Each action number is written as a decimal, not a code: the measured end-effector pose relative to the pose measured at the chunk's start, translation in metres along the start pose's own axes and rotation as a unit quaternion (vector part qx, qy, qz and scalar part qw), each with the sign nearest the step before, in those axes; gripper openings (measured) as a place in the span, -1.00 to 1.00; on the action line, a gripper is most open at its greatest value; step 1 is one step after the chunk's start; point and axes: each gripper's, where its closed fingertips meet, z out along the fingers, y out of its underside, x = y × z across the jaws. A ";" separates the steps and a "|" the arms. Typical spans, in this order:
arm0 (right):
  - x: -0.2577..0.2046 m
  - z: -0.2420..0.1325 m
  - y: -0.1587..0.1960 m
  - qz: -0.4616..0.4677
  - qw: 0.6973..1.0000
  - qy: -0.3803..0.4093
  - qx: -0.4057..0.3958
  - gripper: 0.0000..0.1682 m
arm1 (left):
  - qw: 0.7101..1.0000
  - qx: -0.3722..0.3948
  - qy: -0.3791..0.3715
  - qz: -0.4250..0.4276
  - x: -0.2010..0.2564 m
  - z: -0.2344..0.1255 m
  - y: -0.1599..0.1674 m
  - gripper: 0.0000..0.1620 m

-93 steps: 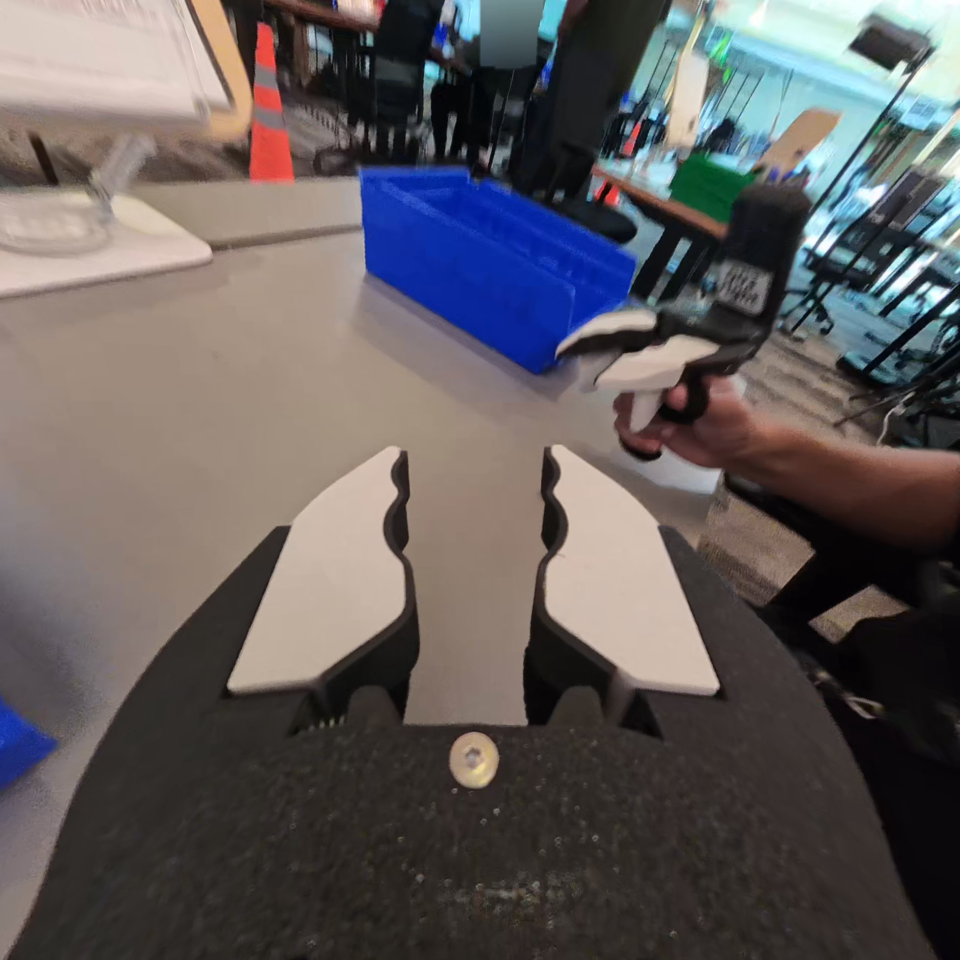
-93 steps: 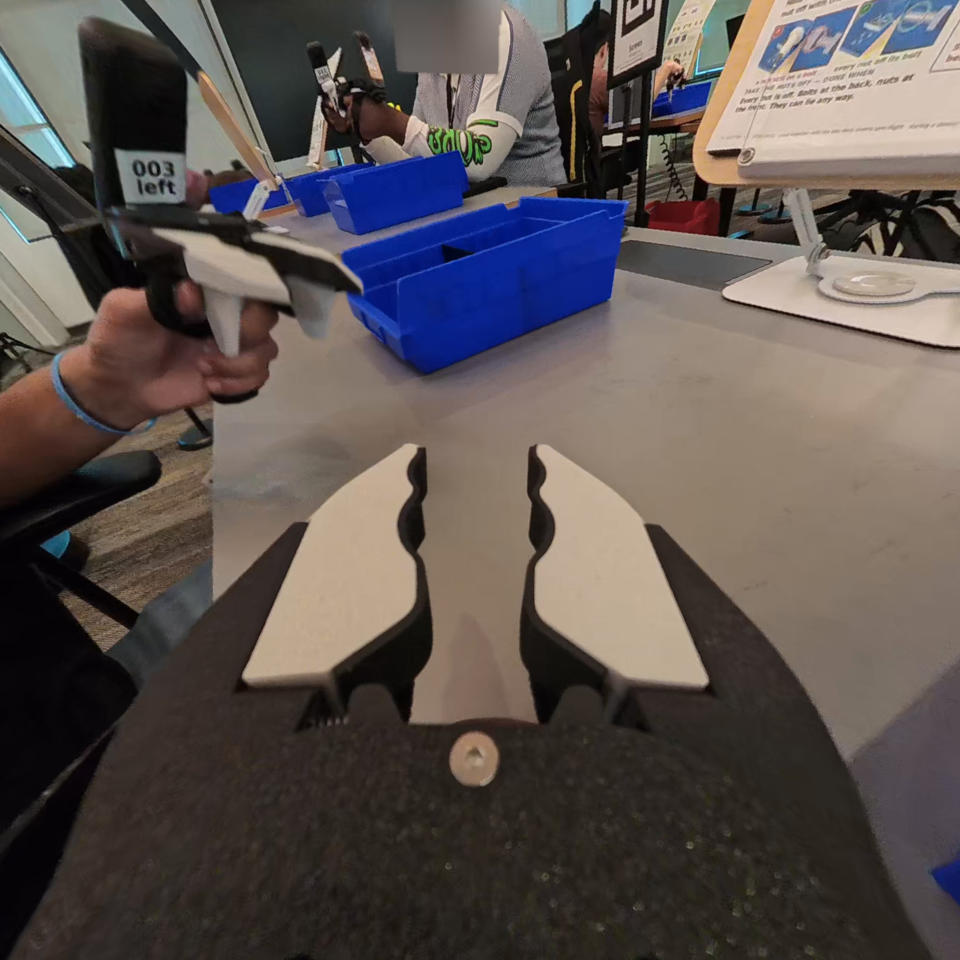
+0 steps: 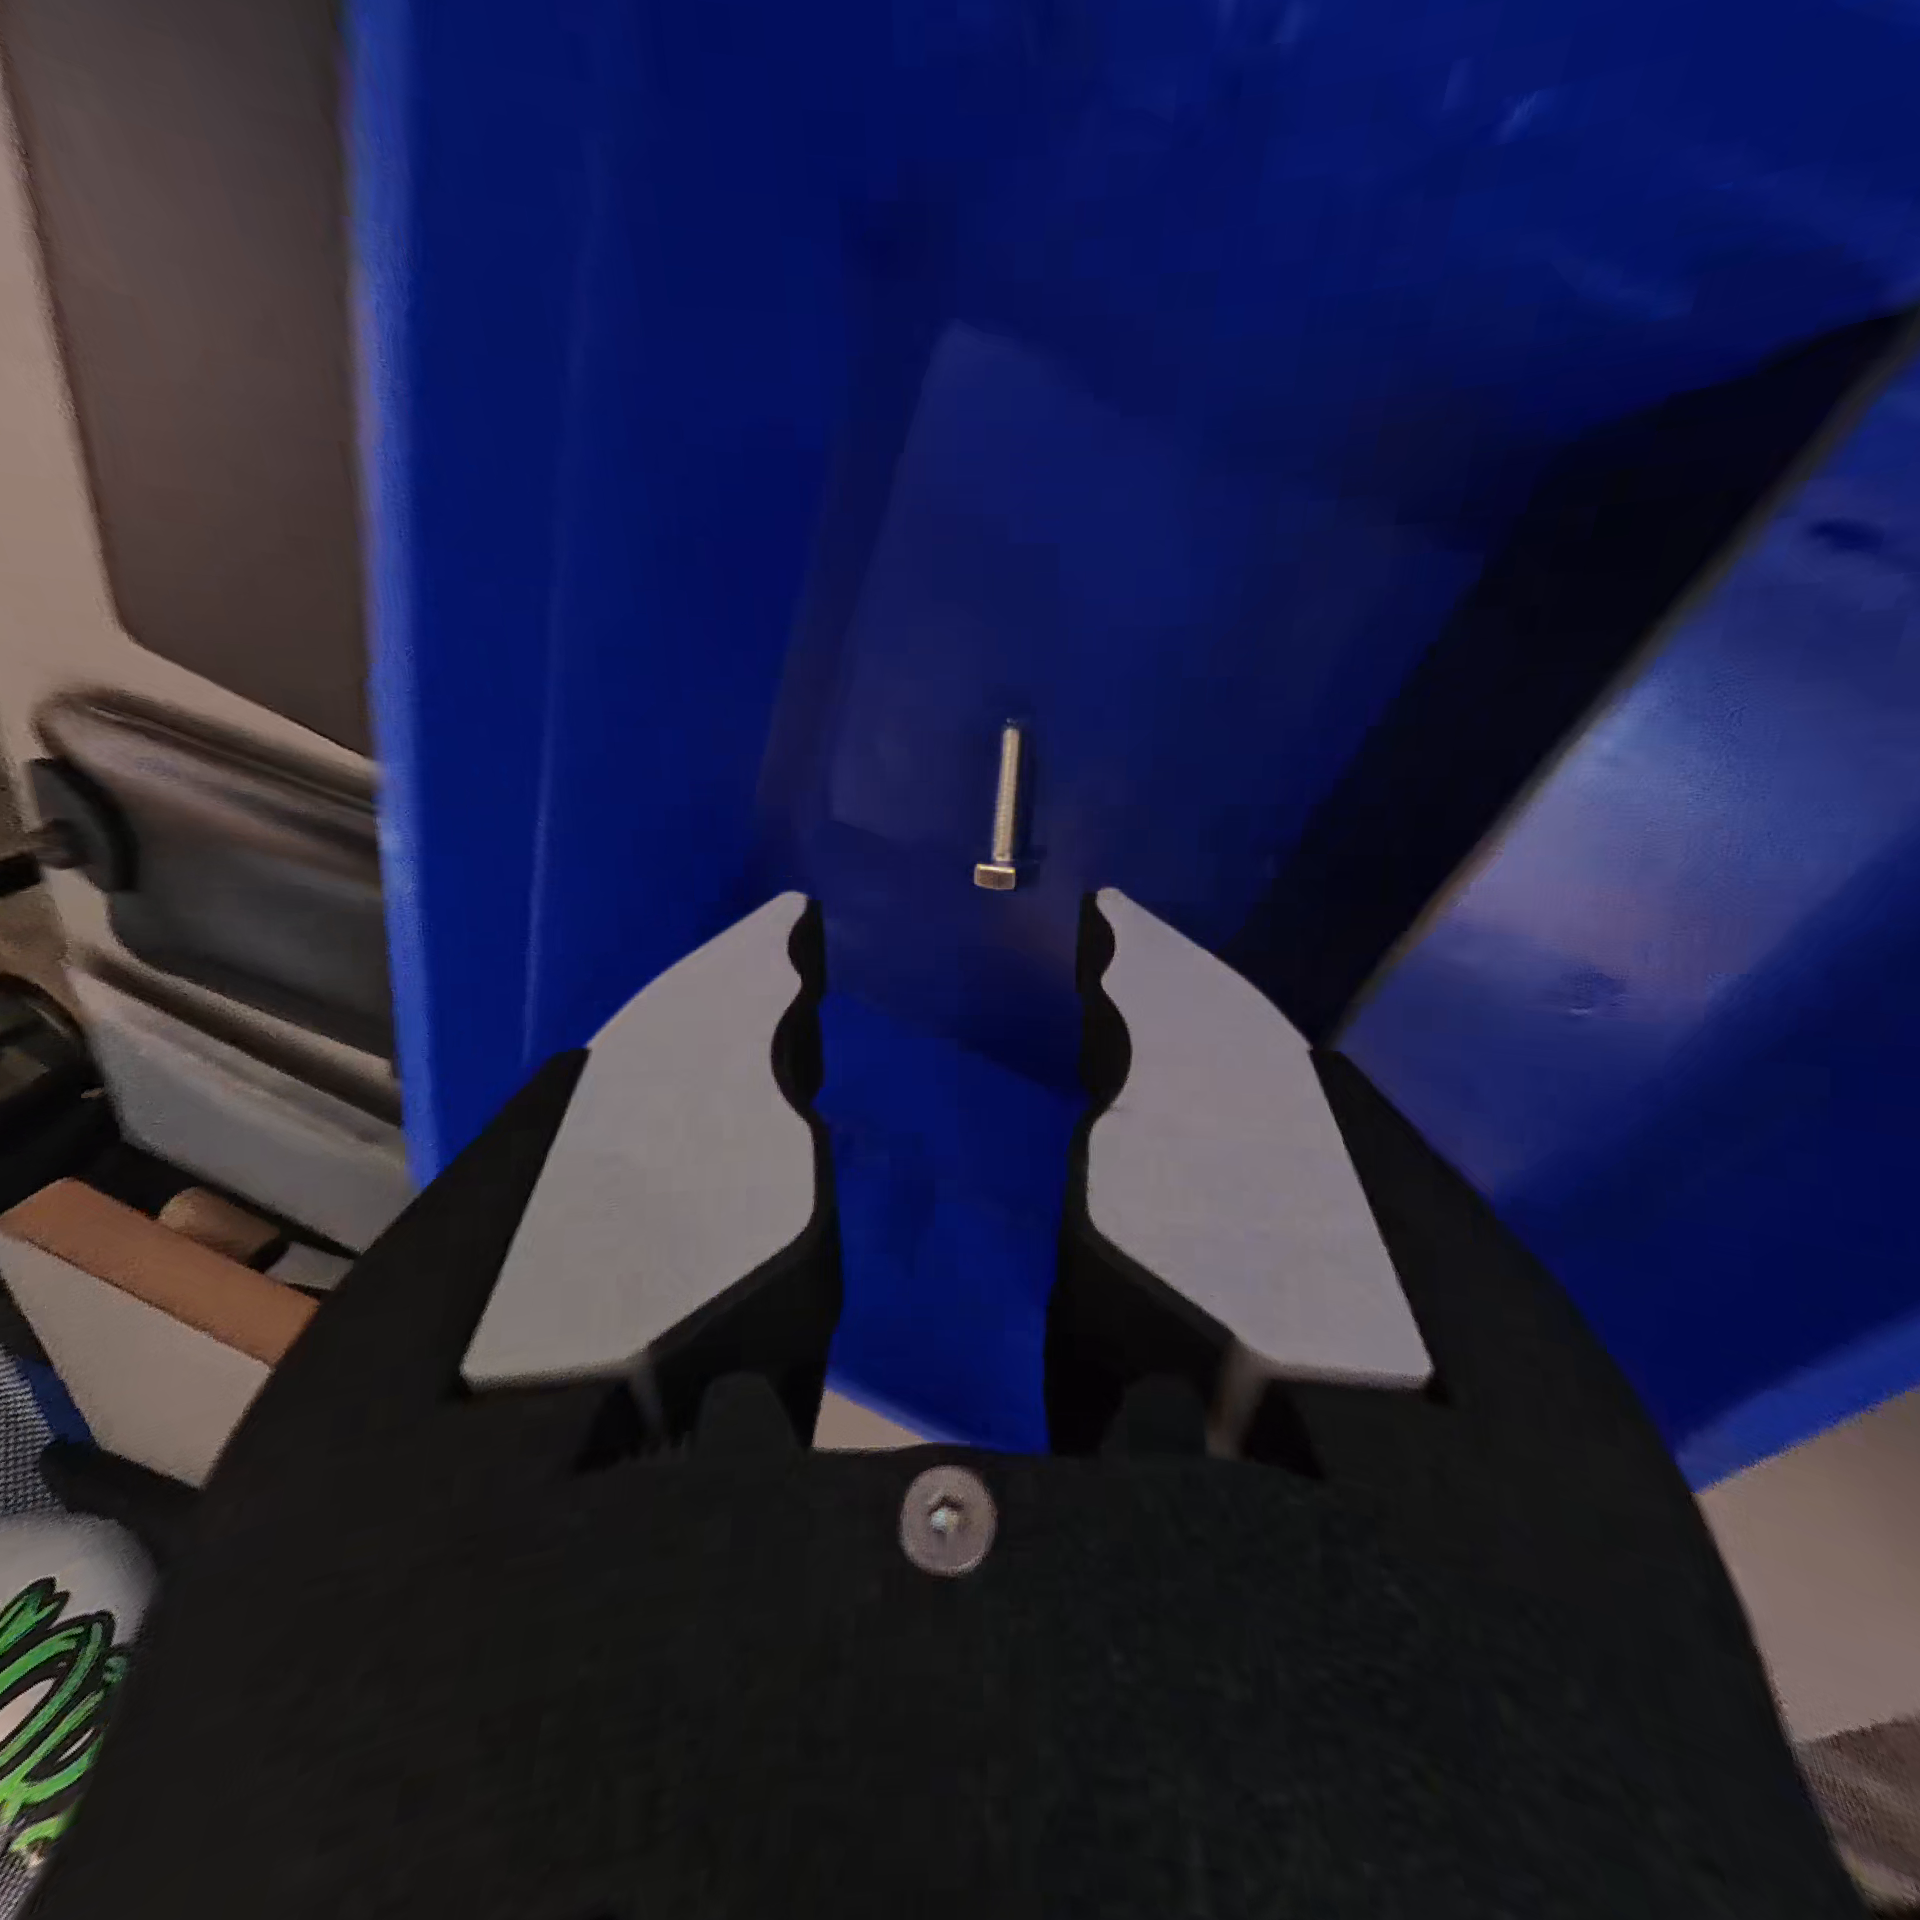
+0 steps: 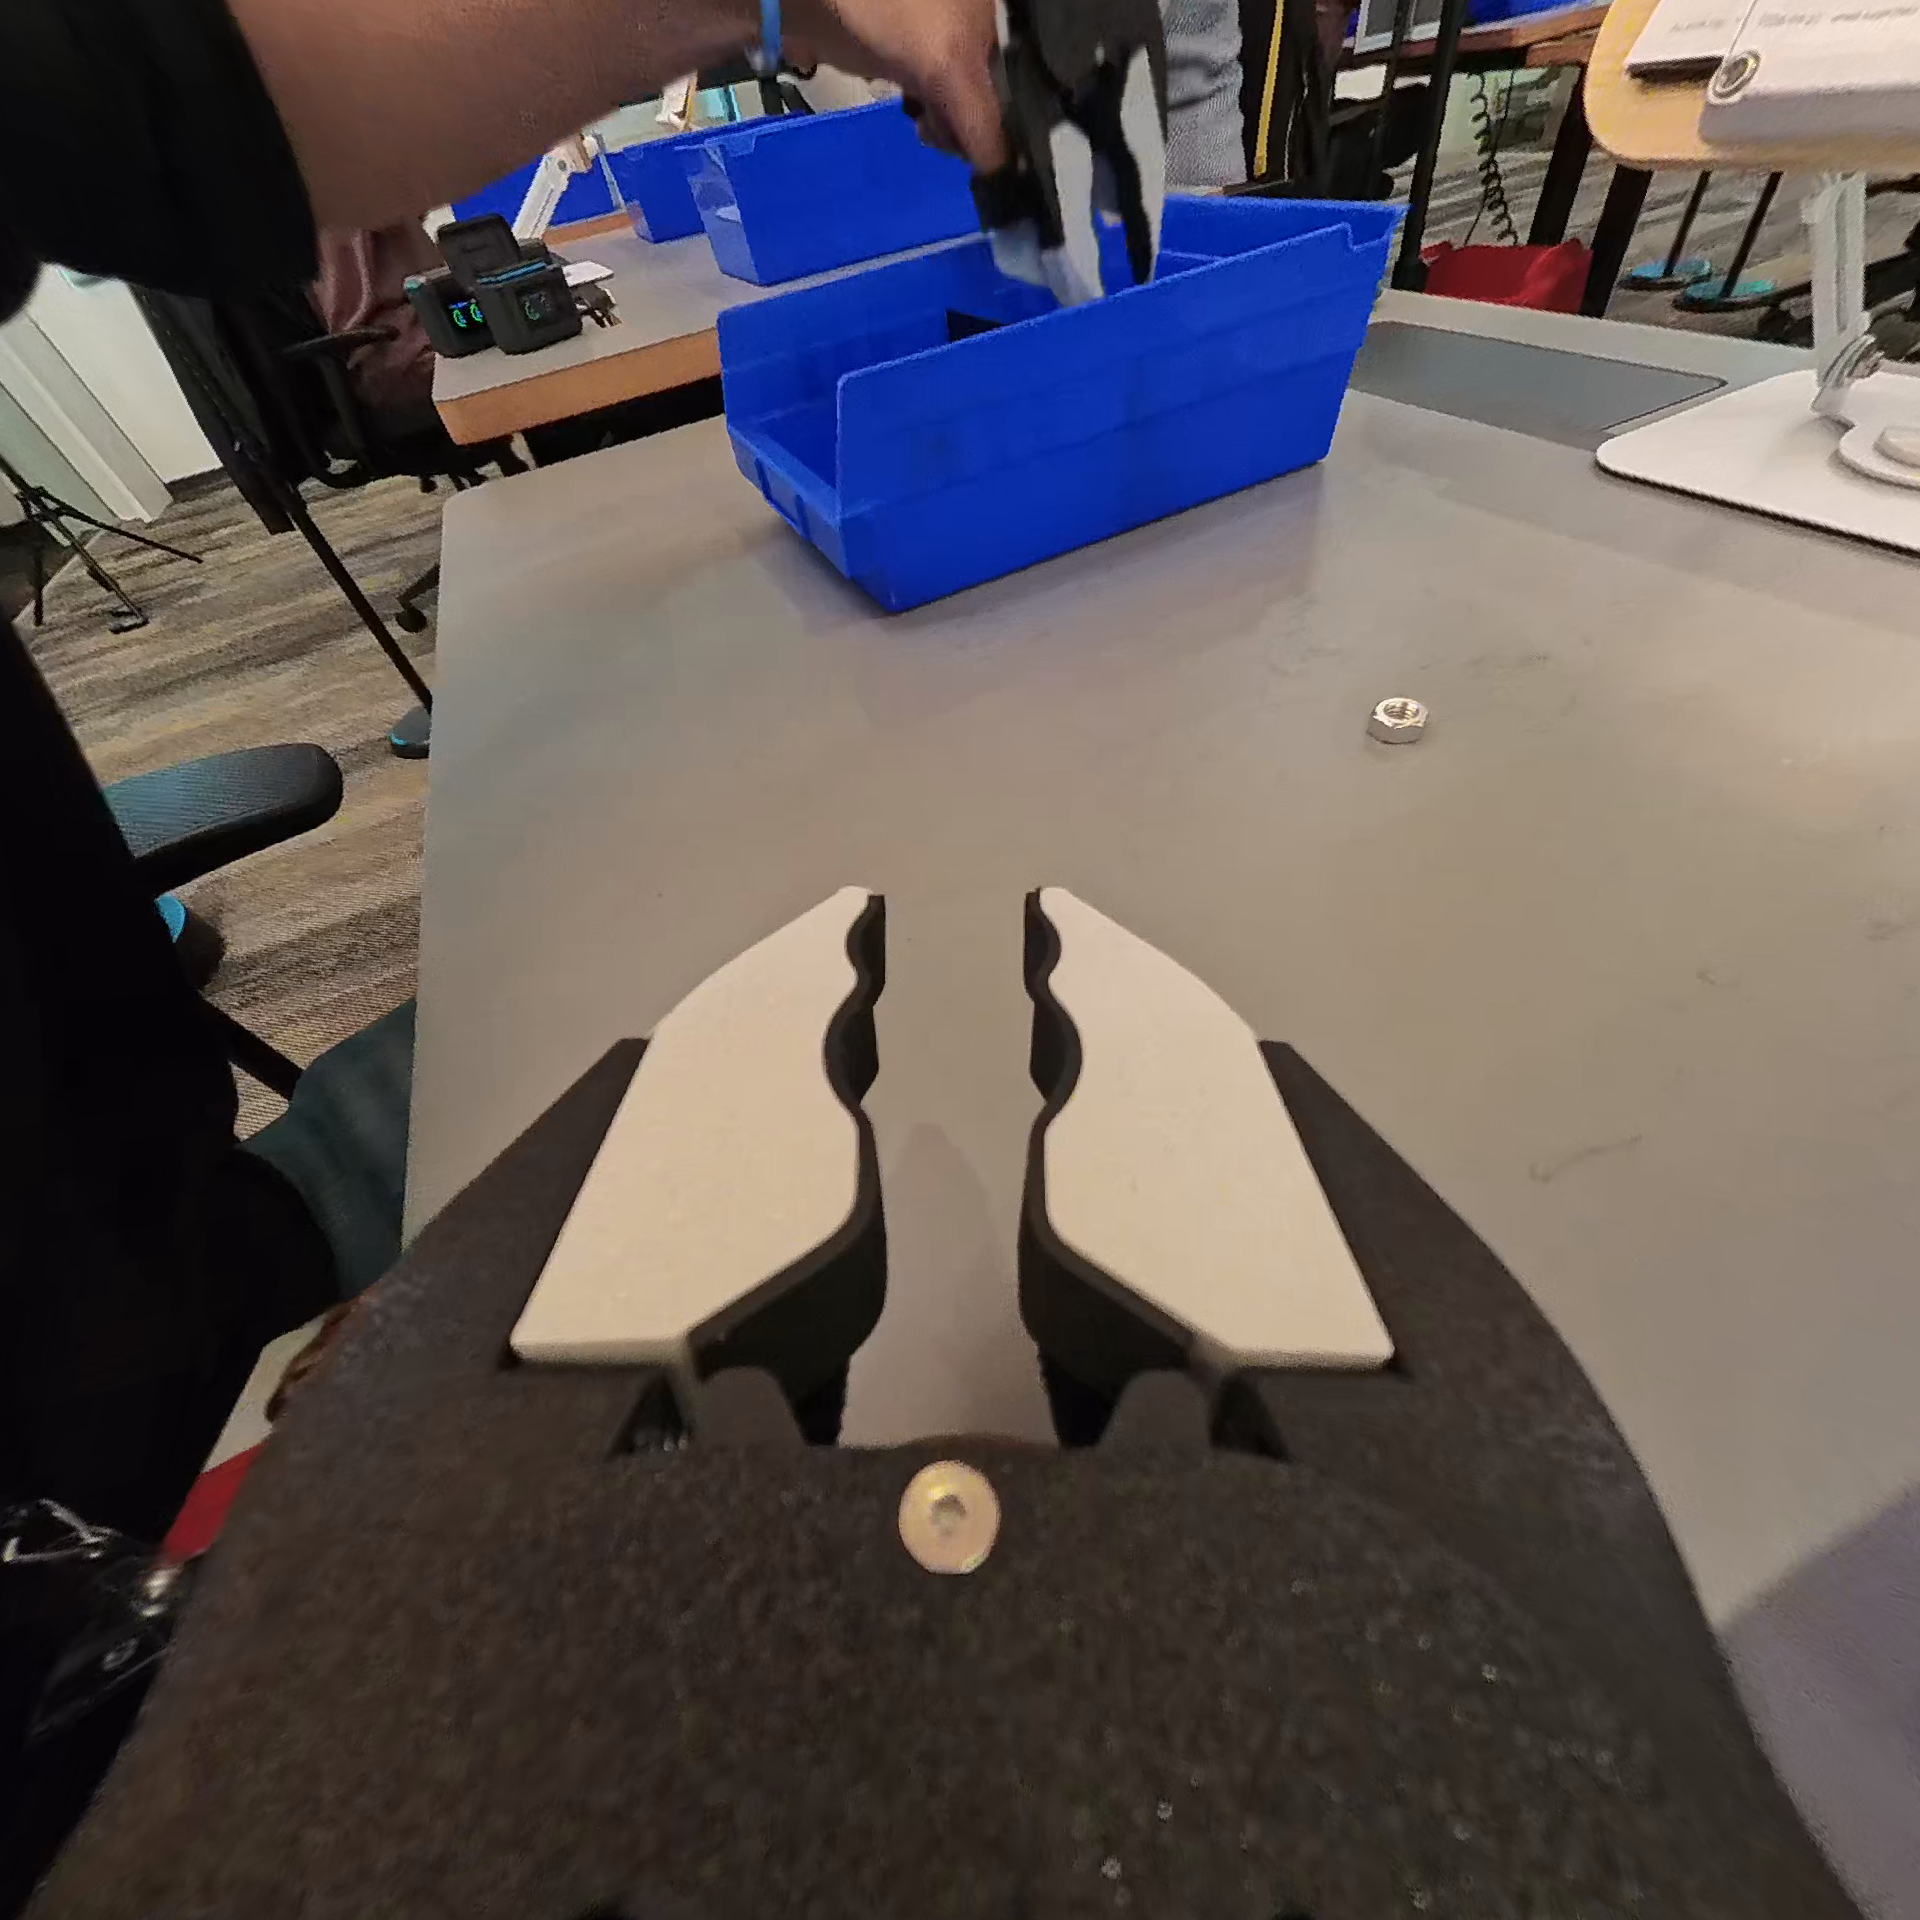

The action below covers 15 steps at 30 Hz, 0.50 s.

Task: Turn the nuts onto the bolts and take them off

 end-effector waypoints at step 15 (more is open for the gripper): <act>0.009 -0.002 -0.005 0.056 0.998 -0.013 0.022 -0.69 | 0.992 -0.103 0.076 0.009 0.014 0.059 0.022 -0.89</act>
